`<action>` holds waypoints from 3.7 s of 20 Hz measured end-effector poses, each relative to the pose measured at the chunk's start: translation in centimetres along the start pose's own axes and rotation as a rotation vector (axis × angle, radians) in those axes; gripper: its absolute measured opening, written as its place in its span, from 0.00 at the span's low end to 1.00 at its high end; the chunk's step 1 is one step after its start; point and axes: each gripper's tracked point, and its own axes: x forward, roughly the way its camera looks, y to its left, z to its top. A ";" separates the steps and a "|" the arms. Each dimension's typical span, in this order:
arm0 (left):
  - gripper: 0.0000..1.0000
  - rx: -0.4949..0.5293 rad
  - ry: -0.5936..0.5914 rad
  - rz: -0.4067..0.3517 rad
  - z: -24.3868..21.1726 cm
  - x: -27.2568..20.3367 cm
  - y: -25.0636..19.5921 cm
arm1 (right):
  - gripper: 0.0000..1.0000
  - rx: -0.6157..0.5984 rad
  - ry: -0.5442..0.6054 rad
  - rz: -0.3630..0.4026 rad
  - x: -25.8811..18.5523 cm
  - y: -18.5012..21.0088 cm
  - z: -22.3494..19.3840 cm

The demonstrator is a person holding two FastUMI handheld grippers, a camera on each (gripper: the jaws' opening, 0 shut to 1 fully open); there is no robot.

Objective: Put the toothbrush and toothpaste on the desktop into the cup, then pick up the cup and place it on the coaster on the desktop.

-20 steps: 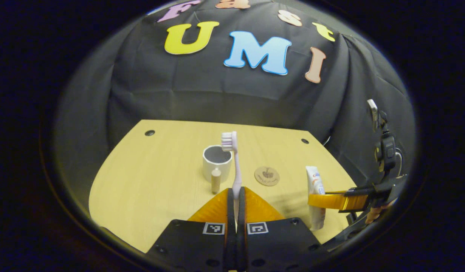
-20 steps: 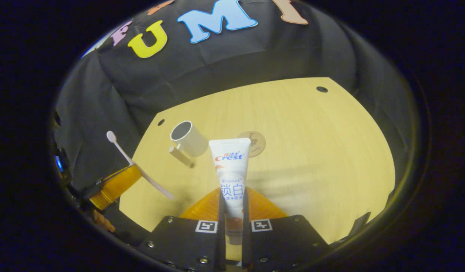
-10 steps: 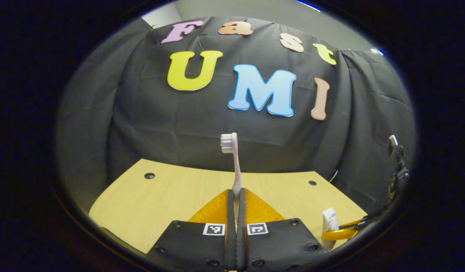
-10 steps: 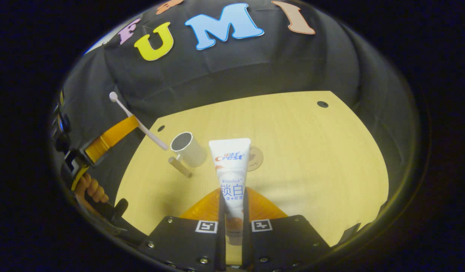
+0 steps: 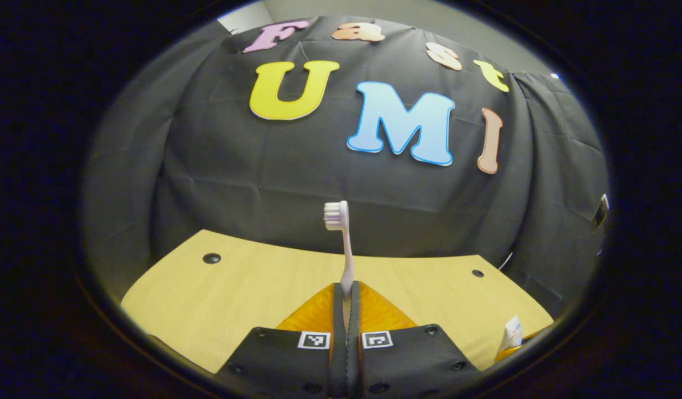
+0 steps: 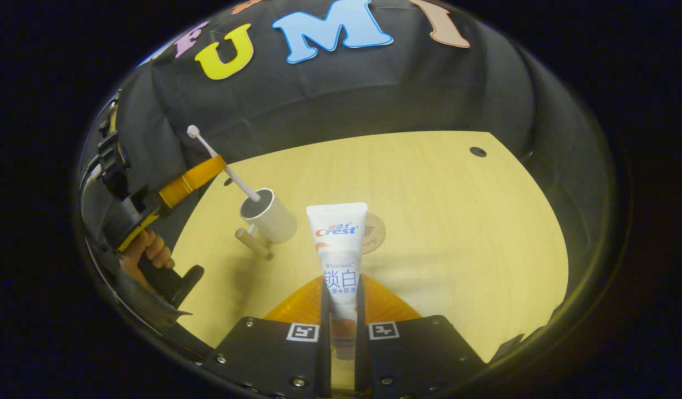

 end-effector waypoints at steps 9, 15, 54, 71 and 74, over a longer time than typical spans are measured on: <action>0.13 -0.035 0.106 0.054 -3.9 0.7 2.2 | 0.18 -0.081 -0.029 0.046 0.9 2.8 2.2; 0.81 -0.072 0.109 0.045 -3.9 -0.1 2.2 | 0.18 -0.143 -0.062 0.084 1.5 5.0 4.6; 0.95 -0.157 0.229 0.062 -6.8 -6.3 8.9 | 0.39 -0.316 -0.273 0.182 15.8 17.2 13.5; 1.00 -0.153 0.245 0.052 -6.7 -5.6 4.7 | 0.77 -0.233 -0.428 0.210 6.3 13.7 18.0; 1.00 -0.138 0.267 0.026 -7.1 -5.1 3.2 | 0.77 -0.220 -0.447 0.176 4.5 11.7 18.3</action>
